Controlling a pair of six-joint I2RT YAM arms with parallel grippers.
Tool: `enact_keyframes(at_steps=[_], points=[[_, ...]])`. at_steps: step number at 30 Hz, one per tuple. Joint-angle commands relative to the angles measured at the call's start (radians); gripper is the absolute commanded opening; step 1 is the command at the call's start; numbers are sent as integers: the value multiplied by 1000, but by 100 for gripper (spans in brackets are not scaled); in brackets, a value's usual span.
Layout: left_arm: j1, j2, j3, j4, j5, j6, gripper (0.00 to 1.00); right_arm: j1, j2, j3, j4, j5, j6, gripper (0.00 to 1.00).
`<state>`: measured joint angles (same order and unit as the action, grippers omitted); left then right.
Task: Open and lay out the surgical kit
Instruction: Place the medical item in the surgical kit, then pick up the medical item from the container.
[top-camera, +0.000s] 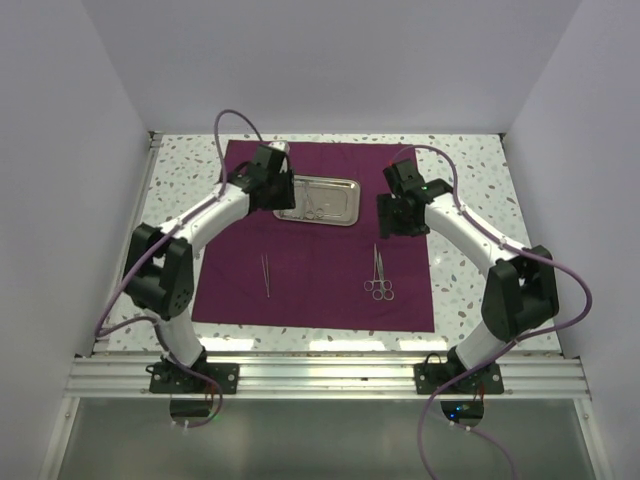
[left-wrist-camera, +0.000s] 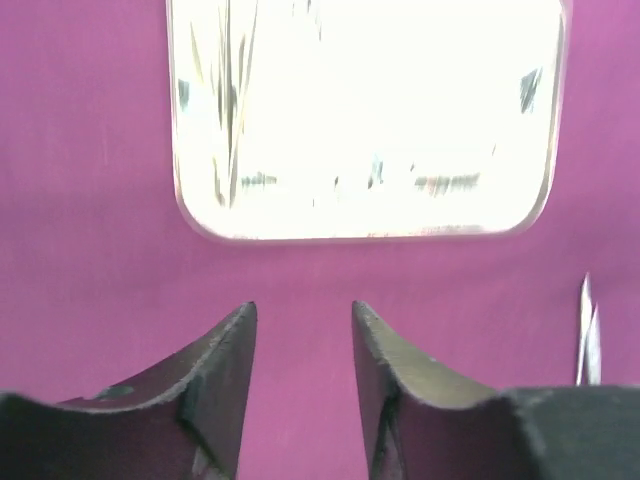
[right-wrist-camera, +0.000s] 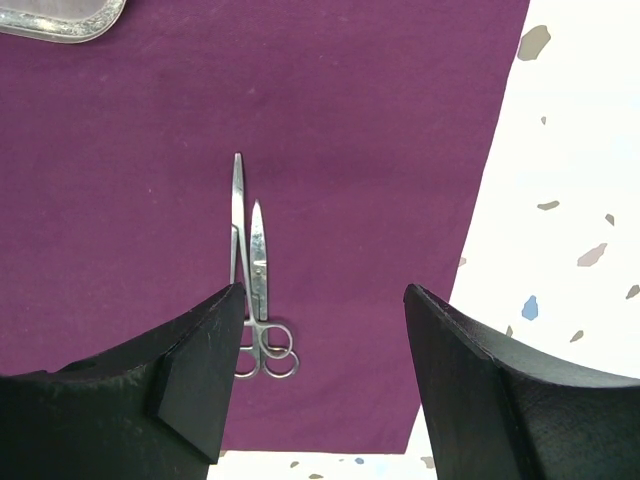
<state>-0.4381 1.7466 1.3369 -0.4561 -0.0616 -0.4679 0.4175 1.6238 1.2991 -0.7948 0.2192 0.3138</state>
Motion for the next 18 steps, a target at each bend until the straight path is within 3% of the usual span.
enact_keyframes(at_steps=[1,5,10,18], points=[[36,117,175,0,-27,60,44,-6,-50,0,-7,28,2,69],[78,247,321,-25,-9,81,34,-6,-47,12,-23,42,5,68],[105,375,448,-55,0,106,28,-5,-39,29,-40,62,7,69],[108,409,430,-47,25,115,22,-6,-2,49,-49,78,10,68]])
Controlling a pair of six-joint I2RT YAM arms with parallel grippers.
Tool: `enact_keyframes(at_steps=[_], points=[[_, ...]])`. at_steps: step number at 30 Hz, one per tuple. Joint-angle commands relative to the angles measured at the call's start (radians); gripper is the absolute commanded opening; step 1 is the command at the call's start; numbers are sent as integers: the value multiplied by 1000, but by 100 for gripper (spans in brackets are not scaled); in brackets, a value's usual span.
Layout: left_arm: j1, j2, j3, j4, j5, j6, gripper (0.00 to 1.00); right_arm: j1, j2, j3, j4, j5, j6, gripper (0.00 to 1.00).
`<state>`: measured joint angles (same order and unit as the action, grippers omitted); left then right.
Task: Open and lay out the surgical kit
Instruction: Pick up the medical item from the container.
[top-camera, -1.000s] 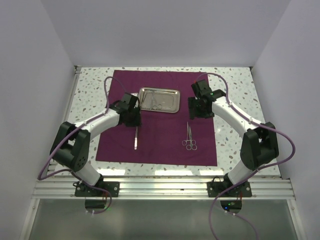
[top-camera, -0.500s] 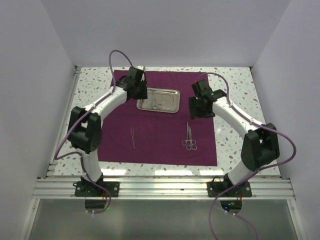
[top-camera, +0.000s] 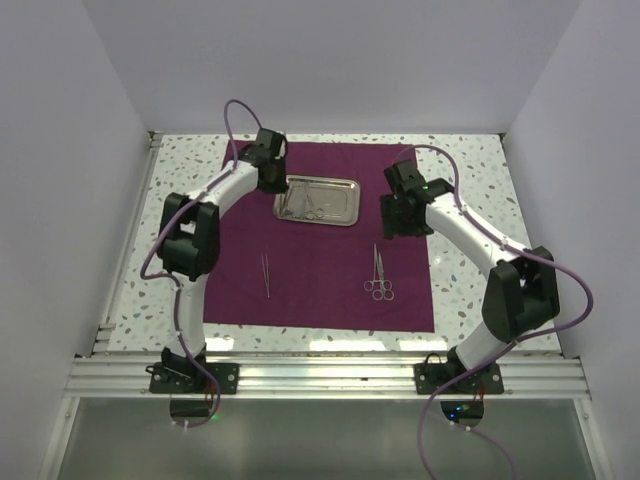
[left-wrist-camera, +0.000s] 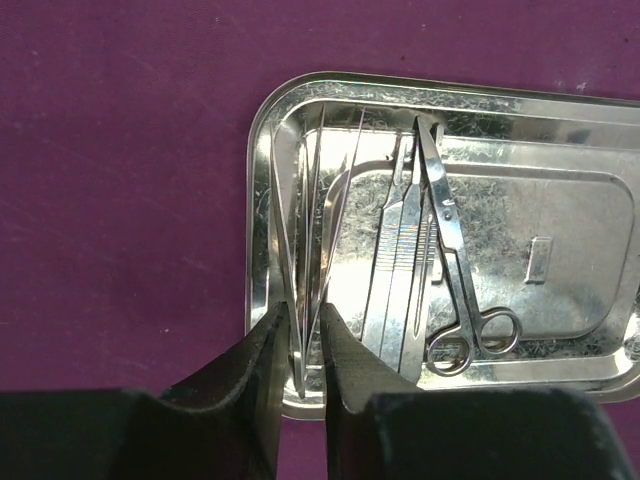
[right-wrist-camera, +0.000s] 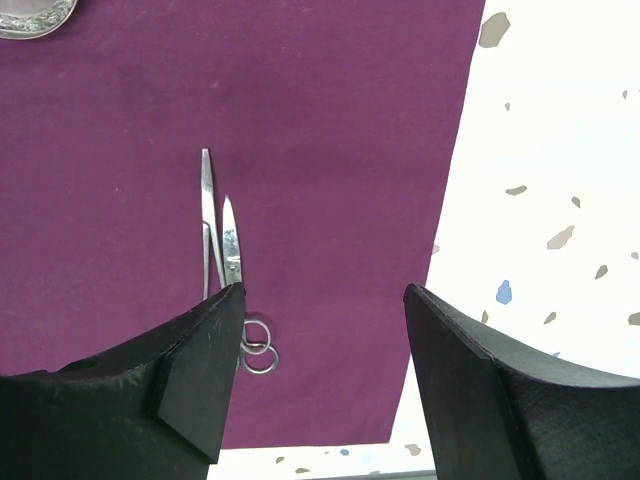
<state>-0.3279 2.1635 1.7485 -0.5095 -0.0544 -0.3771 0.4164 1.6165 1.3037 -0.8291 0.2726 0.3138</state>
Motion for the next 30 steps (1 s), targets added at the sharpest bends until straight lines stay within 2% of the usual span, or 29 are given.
enact_keyframes(at_steps=[1,14,22,28,29,30], points=[[-2,-8,3,11,21,24,22,-7,9,48,-15,27,11,68],[-2,38,-35,20,31,12,20,-11,63,81,-15,19,-13,68],[-3,104,-15,0,28,-17,20,-22,69,88,-15,11,-28,68],[-7,177,57,-60,-8,-34,22,-24,72,86,-13,-3,-27,68],[-8,188,84,-73,-15,-34,21,-24,74,85,-15,-4,-27,68],[-7,206,95,-95,-24,-34,14,-24,72,85,-12,-3,-27,68]])
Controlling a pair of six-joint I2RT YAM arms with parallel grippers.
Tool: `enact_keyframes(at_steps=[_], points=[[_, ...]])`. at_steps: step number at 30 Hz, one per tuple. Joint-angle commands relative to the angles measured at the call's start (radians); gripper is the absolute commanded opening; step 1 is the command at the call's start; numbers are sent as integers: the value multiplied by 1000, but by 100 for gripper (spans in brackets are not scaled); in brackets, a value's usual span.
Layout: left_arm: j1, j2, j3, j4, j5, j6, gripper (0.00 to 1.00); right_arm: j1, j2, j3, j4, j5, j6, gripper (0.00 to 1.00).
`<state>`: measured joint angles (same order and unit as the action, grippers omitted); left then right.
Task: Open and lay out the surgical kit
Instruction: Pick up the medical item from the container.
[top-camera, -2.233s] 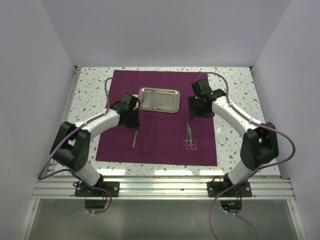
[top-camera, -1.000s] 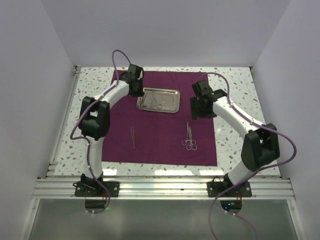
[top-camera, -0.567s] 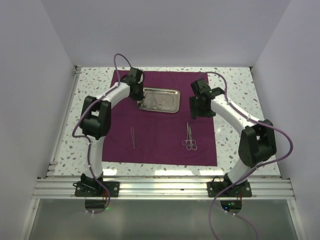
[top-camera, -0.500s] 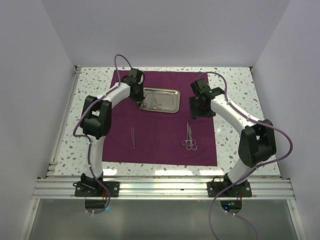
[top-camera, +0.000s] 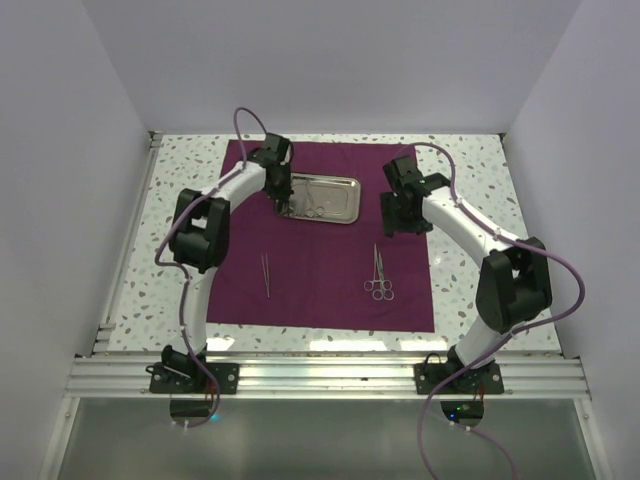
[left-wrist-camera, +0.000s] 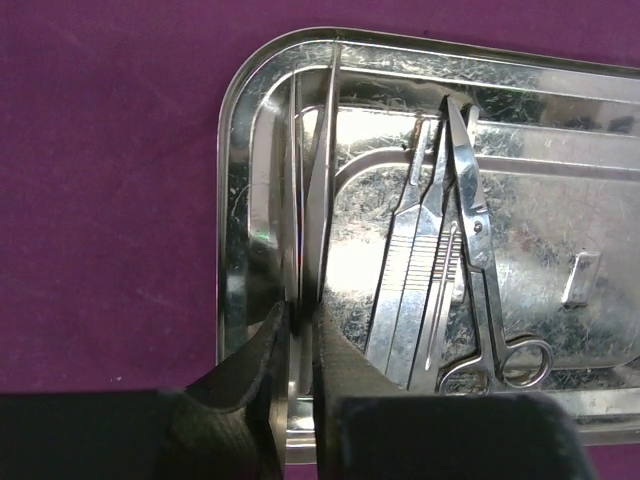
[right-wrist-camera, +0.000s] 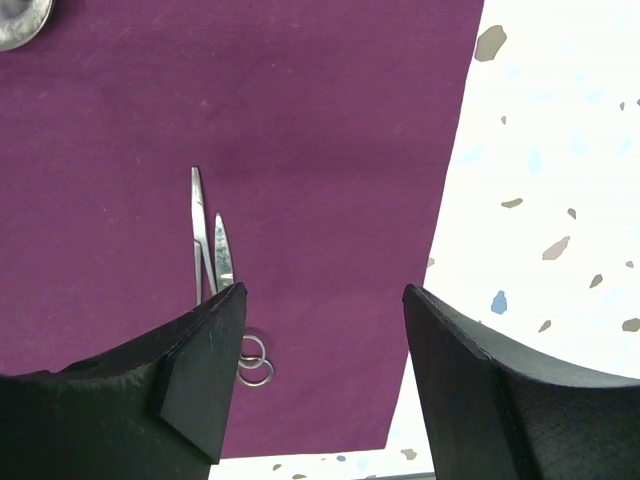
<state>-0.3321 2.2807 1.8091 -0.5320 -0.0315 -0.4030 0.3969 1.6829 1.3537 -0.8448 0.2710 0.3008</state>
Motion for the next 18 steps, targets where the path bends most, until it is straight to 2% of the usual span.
enact_keyframes(at_steps=[1,3,12,18], points=[[-2,94,44,-78,-51,-7,10,-6,6,36,3,-3,-14,68],[-4,91,52,-80,-51,-5,0,-4,5,36,4,-6,-14,68],[-2,-10,113,-118,-38,3,0,-4,8,35,12,-13,-11,67],[-2,-91,151,-125,27,6,0,-4,0,27,18,-18,-11,67]])
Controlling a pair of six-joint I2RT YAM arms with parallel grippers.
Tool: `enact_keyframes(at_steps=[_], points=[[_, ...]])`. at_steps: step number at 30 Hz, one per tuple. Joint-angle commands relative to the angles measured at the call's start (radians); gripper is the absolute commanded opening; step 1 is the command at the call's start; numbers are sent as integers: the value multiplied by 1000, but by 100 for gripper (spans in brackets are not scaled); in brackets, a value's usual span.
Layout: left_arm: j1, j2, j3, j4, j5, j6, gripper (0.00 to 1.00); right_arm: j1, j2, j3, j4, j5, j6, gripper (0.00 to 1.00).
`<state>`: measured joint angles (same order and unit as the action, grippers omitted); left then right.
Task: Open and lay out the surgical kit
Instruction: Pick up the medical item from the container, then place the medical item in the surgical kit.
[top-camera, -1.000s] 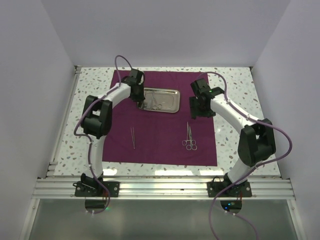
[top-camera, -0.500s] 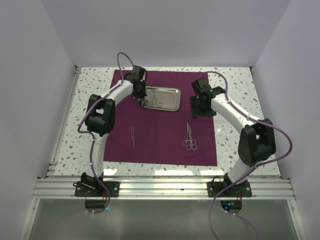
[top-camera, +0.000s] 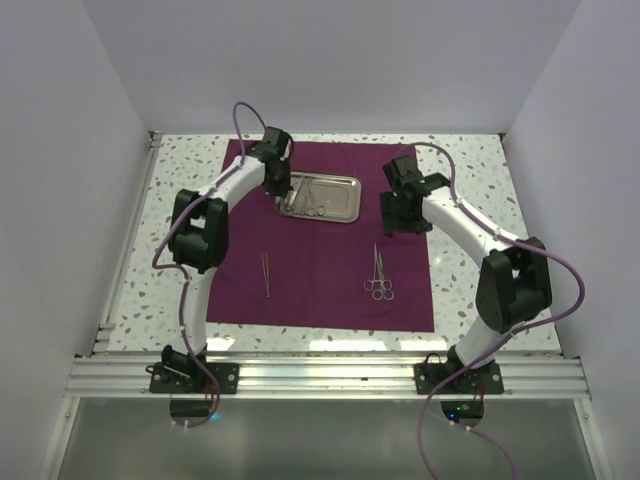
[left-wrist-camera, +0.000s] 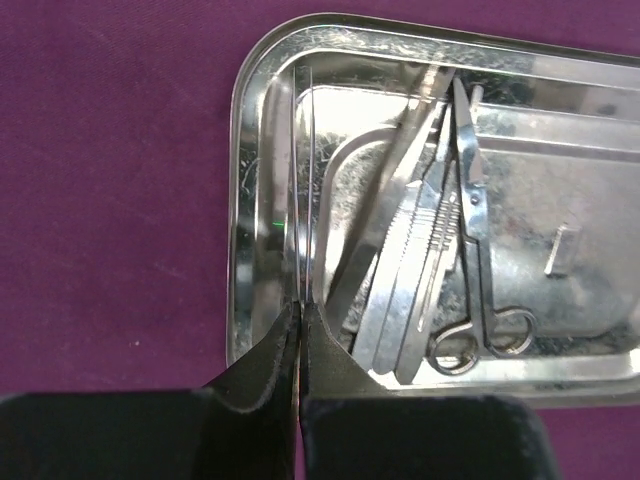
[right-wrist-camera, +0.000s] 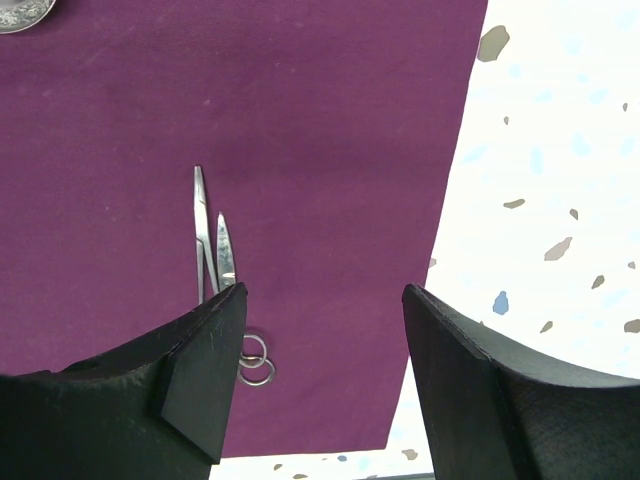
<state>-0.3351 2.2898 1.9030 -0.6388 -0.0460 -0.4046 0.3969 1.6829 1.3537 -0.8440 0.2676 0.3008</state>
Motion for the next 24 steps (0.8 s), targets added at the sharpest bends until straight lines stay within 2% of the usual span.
enact_keyframes(at_steps=[1,8,12,19,24], points=[[1,-110,53,-15,41,7,0,-6,-5,18,20,-14,-9,67],[1,-164,-42,18,54,7,0,-4,-26,-10,33,-24,-3,67],[-2,-278,-158,36,49,-10,0,-6,-43,-19,36,-19,-5,67],[-33,-565,-598,77,24,-42,0,-4,-46,-50,48,-42,6,67],[-47,-723,-798,77,41,-54,0,-6,-34,-51,60,-54,11,67]])
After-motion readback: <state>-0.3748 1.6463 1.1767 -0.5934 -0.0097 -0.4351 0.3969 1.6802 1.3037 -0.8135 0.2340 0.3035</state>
